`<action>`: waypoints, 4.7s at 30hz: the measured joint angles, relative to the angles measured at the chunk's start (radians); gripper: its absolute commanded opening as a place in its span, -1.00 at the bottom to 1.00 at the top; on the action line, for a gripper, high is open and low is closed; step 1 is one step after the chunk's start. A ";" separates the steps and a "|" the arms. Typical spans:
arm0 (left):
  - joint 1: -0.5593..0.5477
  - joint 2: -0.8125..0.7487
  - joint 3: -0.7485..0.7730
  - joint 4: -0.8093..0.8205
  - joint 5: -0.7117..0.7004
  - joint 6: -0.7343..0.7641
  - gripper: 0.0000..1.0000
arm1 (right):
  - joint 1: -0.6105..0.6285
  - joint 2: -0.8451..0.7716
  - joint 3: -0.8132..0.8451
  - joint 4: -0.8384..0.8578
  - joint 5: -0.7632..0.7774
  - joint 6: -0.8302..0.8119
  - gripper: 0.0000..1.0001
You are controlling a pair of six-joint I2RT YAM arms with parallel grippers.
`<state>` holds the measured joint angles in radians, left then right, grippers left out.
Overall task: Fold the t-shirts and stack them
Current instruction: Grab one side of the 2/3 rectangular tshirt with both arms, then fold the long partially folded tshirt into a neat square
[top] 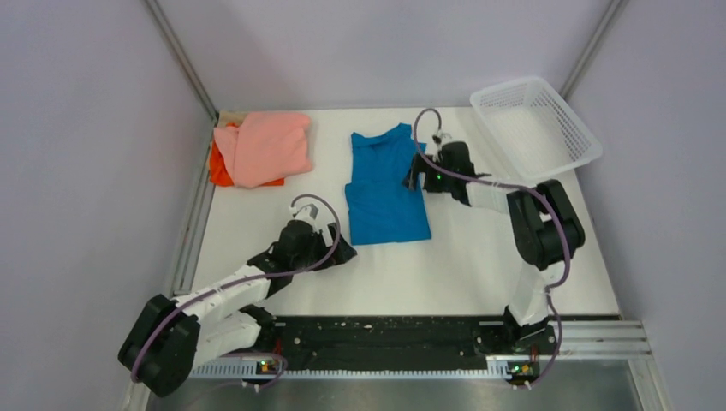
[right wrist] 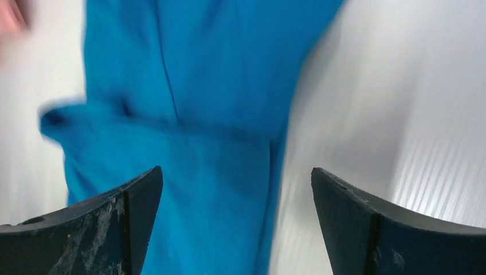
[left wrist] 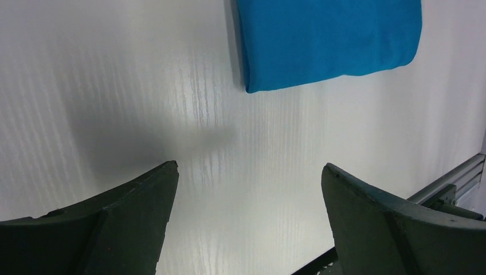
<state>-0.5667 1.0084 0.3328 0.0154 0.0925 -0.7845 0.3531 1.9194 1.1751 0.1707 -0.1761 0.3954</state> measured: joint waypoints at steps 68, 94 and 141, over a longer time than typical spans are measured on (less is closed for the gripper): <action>-0.086 0.521 0.290 0.108 -0.240 -0.029 -1.00 | 0.215 -0.579 -0.713 -0.024 0.127 0.121 -0.28; -0.113 0.361 0.229 0.013 -0.187 -0.006 -1.00 | 0.262 -0.761 -0.755 0.015 0.127 0.095 -1.00; -0.254 -0.261 0.019 -0.217 -0.104 -0.101 -1.00 | 0.583 -0.927 -0.754 -0.341 0.167 0.237 -1.00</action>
<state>-0.8204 0.7475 0.3519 -0.2020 -0.0116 -0.8852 0.9360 0.9928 0.4213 -0.1699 -0.0086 0.6323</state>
